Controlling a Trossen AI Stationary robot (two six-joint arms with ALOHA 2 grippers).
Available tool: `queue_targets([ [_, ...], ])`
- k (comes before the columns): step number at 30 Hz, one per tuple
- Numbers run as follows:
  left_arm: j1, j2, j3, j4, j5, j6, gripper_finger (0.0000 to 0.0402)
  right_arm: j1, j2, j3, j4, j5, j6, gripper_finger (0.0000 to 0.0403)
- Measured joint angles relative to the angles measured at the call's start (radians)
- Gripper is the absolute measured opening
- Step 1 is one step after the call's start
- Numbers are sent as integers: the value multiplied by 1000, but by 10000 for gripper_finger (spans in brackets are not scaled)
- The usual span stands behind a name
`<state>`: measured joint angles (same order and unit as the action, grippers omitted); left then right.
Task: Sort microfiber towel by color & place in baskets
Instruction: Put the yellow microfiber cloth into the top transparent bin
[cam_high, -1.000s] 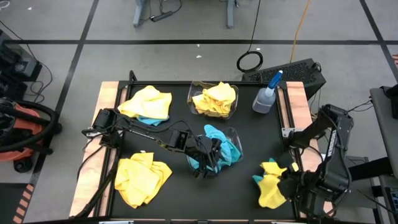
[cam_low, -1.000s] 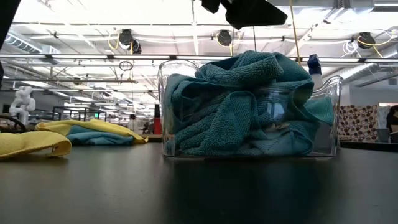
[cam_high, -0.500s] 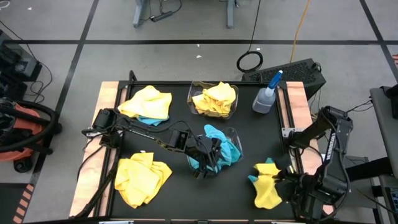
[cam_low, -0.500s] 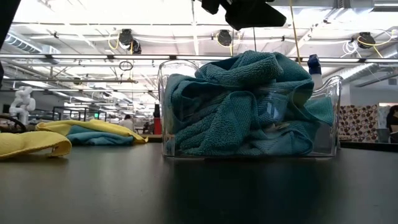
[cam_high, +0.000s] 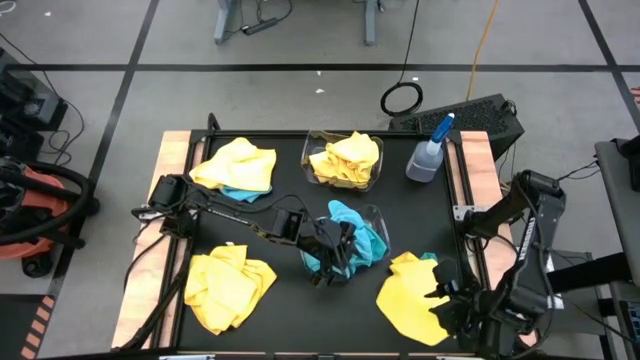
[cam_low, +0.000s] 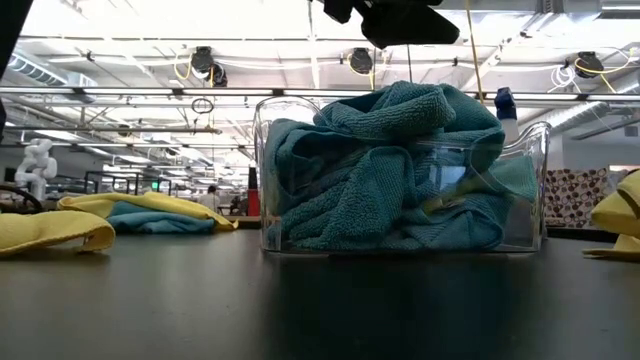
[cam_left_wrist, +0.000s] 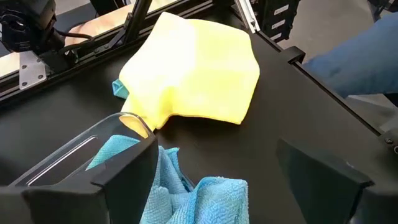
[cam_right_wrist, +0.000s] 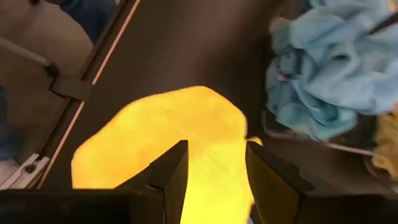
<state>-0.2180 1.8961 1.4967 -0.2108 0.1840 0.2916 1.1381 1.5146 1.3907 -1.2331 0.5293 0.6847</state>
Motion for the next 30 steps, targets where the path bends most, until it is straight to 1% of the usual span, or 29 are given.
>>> queue_targets([
  [3,0,3,0,3,0,-1,334,-11,0,-80,110,-4,-36,149],
  [6,0,10,0,5,0,-16,334,-19,0,-154,193,-11,-32,149],
  [8,0,19,0,9,0,-22,334,-20,0,-194,224,-28,1,148],
  [13,1,21,-1,3,0,-23,334,-19,0,-270,254,-145,153,148],
  [18,0,21,-1,18,0,-21,334,-8,0,-358,385,-200,226,148],
  [20,0,21,-1,19,0,-21,334,-7,0,-384,393,-222,261,148],
  [23,2,21,-1,20,0,-20,334,-8,0,-407,374,-222,306,147],
  [30,2,21,-1,19,0,-21,334,-8,0,-445,369,-221,302,119],
])
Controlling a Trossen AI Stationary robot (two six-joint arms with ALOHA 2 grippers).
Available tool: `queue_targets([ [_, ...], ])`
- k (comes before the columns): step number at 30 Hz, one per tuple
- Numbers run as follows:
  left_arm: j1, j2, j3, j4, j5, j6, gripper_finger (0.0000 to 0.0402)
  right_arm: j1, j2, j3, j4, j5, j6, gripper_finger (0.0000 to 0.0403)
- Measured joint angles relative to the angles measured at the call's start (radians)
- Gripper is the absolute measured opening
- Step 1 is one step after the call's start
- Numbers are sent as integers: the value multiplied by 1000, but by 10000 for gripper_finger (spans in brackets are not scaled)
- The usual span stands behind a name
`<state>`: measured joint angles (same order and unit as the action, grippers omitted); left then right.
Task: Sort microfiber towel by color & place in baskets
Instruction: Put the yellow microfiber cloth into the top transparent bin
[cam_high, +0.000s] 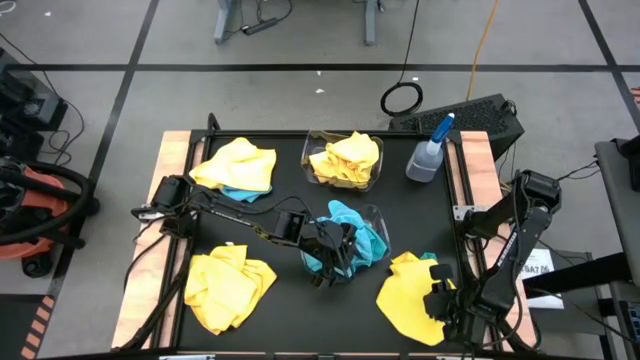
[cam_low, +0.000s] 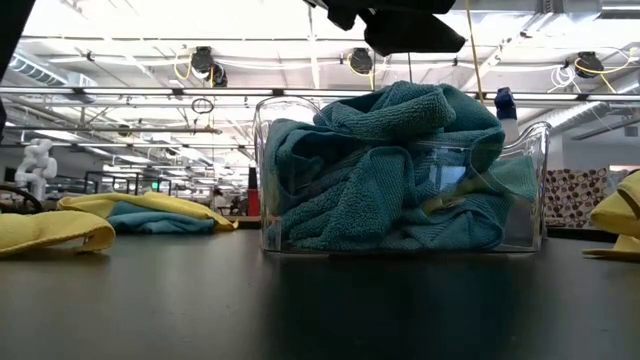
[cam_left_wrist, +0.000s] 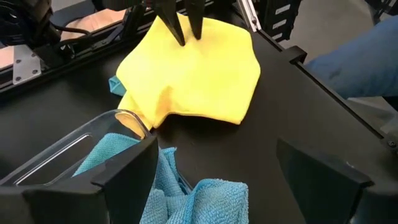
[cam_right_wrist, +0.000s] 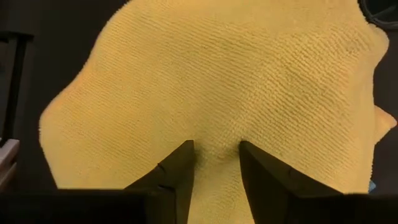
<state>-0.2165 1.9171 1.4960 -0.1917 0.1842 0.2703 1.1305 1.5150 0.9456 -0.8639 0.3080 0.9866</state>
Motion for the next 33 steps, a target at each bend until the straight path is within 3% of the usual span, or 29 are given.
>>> queue_targets([
  [11,0,0,0,0,0,-1,334,-1,0,-3,4,1,-24,7],
  [18,0,0,0,0,0,-1,334,-1,-3,121,-121,13,-75,2],
  [27,-2,0,0,25,-2,-3,334,26,-6,449,-489,197,-113,1],
  [33,-8,0,0,26,-6,-3,334,54,-10,548,-592,269,-87,0],
])
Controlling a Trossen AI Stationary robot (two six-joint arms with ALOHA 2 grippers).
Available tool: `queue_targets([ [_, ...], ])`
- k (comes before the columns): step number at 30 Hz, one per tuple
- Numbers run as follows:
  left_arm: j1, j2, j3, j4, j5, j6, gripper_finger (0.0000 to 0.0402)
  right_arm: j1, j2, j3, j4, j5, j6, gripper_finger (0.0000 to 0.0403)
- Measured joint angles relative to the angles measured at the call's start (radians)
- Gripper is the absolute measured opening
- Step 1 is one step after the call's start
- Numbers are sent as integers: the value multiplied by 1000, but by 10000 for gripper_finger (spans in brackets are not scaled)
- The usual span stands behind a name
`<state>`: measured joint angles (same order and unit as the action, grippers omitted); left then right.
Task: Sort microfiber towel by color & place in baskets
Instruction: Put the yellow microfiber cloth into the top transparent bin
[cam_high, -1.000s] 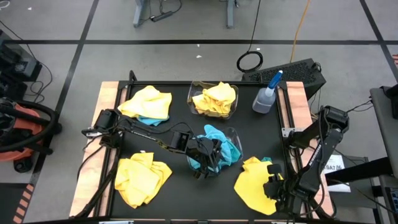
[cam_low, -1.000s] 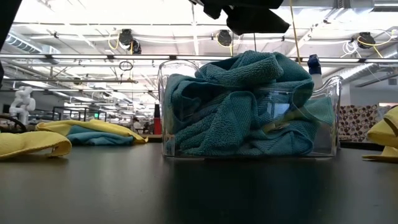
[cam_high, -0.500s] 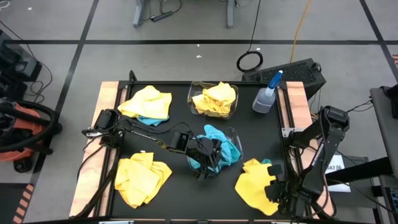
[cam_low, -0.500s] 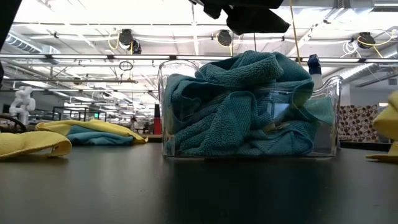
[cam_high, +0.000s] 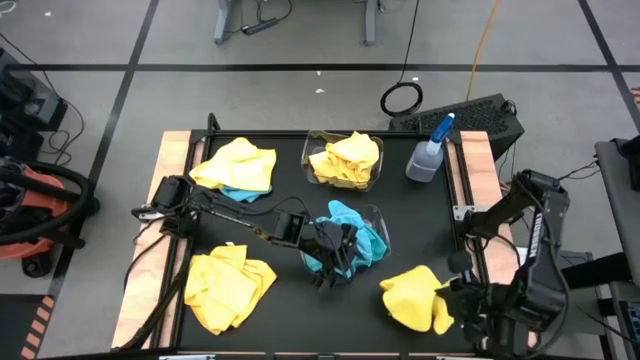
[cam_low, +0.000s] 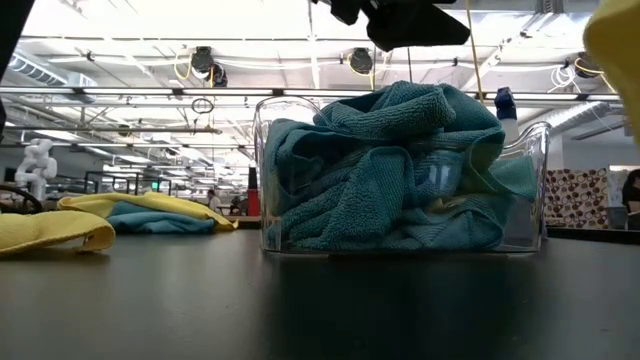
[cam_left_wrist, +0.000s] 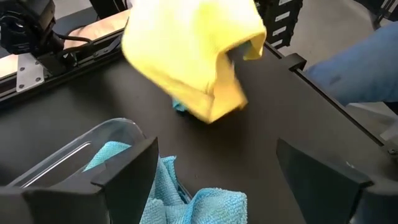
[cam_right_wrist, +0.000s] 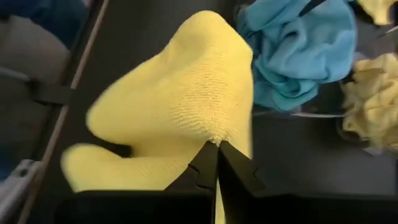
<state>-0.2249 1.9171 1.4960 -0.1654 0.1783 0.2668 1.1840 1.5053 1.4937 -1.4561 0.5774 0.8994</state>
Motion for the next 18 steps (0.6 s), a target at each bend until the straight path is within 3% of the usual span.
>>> queue_targets([
  [3,0,0,0,-1,0,0,334,5,-13,0,51,-57,3,0],
  [9,0,0,0,-1,0,1,334,59,-53,2,242,-34,-66,0],
  [14,0,0,0,1,0,1,334,64,-58,-27,-36,-27,254,21],
  [18,0,0,0,2,0,1,334,55,-59,-140,-58,-31,356,78],
])
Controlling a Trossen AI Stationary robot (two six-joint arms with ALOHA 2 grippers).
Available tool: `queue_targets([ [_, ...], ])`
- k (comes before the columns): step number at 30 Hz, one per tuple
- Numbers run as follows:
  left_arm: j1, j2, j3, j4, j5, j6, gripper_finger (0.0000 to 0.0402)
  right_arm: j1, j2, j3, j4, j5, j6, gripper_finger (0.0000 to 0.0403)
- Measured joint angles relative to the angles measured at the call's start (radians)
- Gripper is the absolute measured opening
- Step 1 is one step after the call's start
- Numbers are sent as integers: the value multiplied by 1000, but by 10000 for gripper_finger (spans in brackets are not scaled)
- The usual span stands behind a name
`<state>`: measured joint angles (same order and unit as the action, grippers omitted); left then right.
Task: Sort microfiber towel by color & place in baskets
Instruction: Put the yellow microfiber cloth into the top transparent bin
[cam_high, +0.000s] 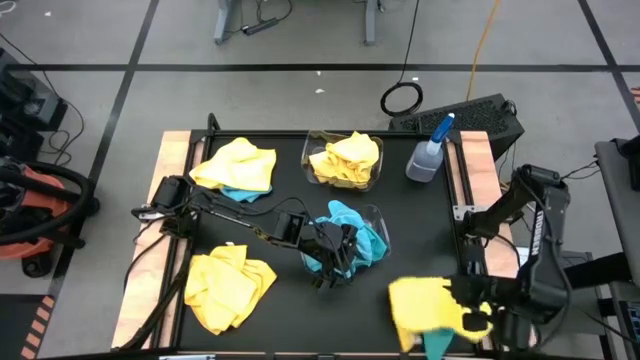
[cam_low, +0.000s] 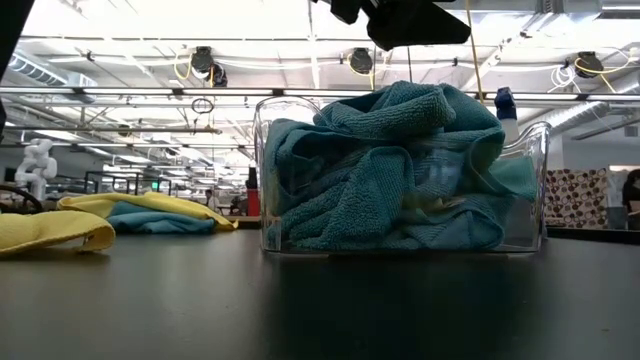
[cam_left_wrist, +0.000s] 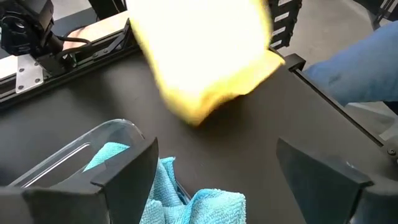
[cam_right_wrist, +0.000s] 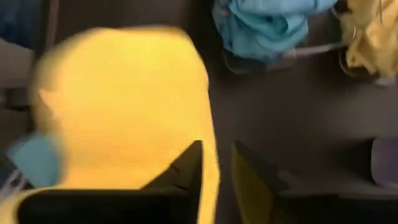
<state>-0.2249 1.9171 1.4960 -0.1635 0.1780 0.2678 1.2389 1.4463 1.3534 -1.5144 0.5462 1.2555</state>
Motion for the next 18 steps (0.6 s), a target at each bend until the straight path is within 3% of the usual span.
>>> queue_targets([
  [6,-3,0,0,-4,0,-1,334,-29,-4,-147,64,-27,68,197],
  [9,-3,0,0,-4,0,-1,334,-29,-4,-203,209,-6,14,235],
  [14,-1,0,0,-2,-1,0,334,-63,-4,-307,616,53,-213,233],
  [18,3,0,0,10,-3,0,334,-119,1,-385,812,50,-350,210],
])
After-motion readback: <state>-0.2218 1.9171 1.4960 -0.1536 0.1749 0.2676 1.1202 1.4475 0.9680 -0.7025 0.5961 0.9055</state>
